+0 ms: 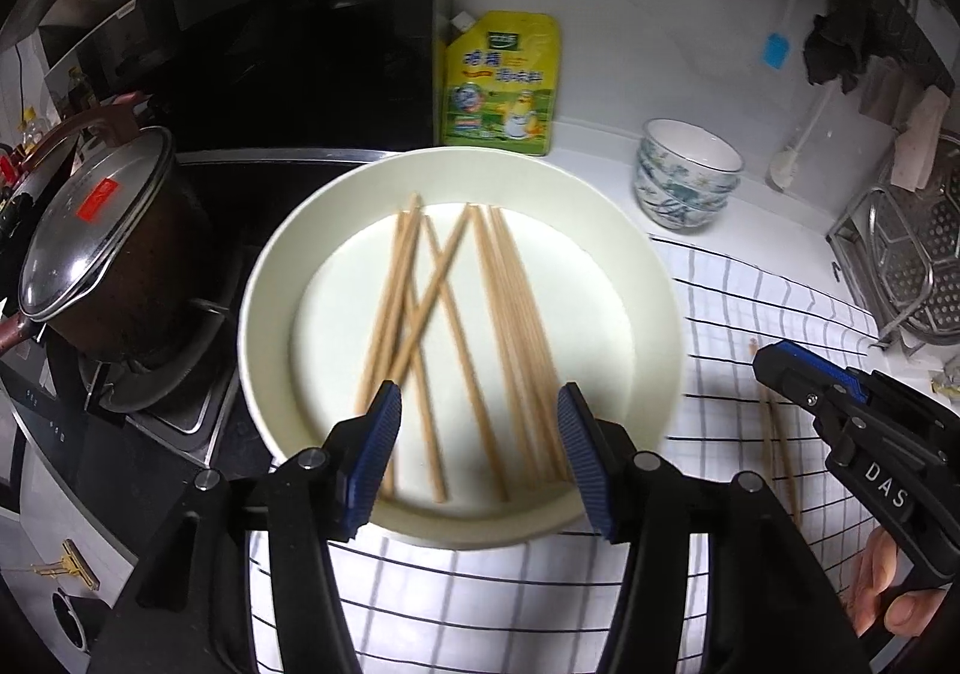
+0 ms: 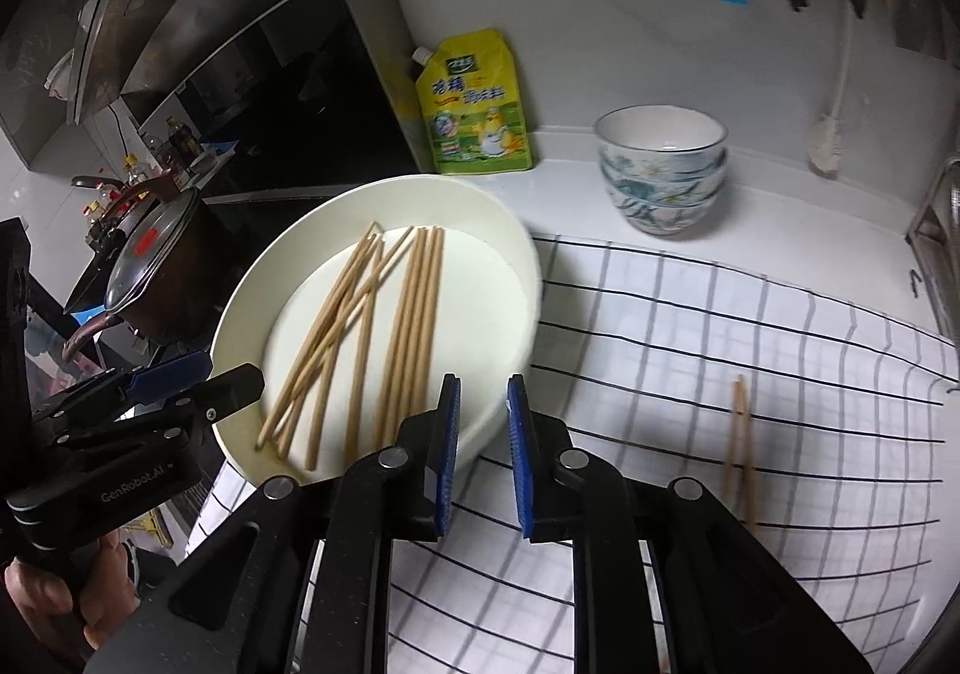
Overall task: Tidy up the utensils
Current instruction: 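Lift both open tools out of the basin back toward the last chopsticks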
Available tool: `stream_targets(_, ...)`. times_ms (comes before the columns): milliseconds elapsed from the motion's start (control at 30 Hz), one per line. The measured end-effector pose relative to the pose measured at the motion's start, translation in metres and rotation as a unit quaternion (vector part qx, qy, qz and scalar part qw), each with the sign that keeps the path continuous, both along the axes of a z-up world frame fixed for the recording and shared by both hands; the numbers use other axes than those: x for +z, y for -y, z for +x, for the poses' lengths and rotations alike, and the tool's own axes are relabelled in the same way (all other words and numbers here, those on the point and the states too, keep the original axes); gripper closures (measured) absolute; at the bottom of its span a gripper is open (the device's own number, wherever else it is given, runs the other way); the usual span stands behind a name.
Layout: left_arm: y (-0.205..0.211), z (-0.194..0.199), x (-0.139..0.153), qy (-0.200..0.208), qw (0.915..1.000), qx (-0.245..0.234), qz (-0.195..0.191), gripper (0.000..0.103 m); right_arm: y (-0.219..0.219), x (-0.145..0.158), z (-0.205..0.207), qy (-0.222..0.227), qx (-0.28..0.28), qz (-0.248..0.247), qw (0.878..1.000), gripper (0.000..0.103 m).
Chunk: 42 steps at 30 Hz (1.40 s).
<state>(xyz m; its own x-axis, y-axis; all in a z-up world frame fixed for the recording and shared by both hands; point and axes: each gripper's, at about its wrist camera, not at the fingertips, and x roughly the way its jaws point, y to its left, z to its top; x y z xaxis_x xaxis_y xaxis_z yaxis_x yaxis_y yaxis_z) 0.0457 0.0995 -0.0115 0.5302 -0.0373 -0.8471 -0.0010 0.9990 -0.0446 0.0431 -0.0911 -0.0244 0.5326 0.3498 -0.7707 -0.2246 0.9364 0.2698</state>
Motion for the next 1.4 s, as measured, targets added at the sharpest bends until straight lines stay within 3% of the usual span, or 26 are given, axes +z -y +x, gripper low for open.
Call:
stream_targets(500, 0.090, -0.021, -0.007, -0.009, 0.9976, -0.067, -0.009, 0.049, 0.102, -0.014, -0.041, -0.011, -0.074, -0.018, 0.997, 0.086)
stream_targets(800, 0.141, -0.030, -0.021, -0.023, 0.9936, -0.110, -0.012, 0.044, 0.155, -0.047, -0.066, -0.046, -0.110, -0.030, 0.992, 0.080)
stream_targets(1033, 0.172, -0.036, -0.042, -0.044, 0.9902, -0.133, -0.003, 0.041, 0.167, -0.083, -0.077, -0.079, -0.101, -0.031, 0.991, 0.077)
stream_targets(1400, 0.180, -0.034, -0.071, -0.073, 0.9896, -0.124, 0.002, 0.038, 0.150, -0.120, -0.069, -0.083, -0.063, -0.041, 0.994, 0.077)
